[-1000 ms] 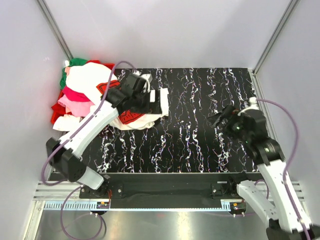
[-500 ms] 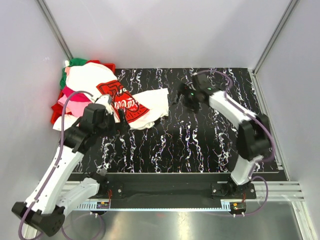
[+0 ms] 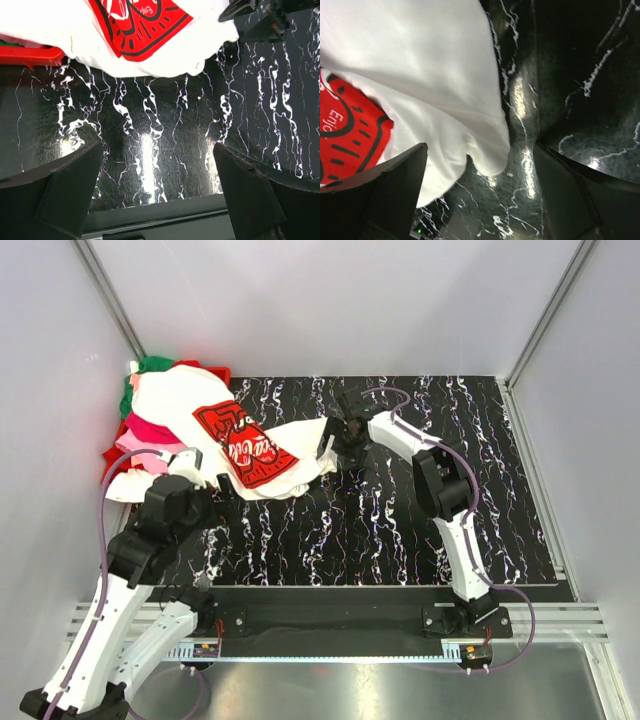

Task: Fold and stack the t-shirts
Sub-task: Move the tshirt to the center of the board, then flatten the tshirt out

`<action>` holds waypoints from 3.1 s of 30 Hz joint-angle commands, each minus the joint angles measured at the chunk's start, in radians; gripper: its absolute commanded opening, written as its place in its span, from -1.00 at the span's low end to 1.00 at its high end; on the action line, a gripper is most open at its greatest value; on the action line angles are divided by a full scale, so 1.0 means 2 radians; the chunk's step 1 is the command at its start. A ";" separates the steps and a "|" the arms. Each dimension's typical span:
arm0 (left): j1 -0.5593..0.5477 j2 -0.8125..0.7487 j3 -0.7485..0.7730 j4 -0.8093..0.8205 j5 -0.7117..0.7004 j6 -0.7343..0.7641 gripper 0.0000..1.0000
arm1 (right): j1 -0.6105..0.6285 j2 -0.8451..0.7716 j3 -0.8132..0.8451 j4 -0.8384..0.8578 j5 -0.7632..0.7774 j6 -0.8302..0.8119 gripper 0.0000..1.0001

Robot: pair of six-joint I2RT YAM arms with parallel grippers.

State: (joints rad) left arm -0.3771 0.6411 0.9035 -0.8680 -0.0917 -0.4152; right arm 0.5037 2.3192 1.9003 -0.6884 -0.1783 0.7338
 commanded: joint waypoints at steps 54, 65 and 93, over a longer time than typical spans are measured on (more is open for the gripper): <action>-0.115 0.178 -0.227 0.244 0.049 -0.218 0.85 | -0.161 -0.577 -0.457 -0.101 0.130 -0.071 0.99; -0.115 0.295 -0.210 0.341 0.033 -0.205 -0.40 | -0.161 -0.643 -0.496 -0.081 0.029 -0.070 0.99; -0.164 0.501 0.289 0.135 0.179 -0.172 0.98 | -0.160 -0.636 -0.314 -0.202 0.041 -0.115 0.99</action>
State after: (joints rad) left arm -0.7464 1.8191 1.5360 -0.5659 0.2459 -0.8219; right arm 0.1829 1.0470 1.2270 -1.0988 0.0231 0.5632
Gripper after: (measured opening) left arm 0.984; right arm 0.994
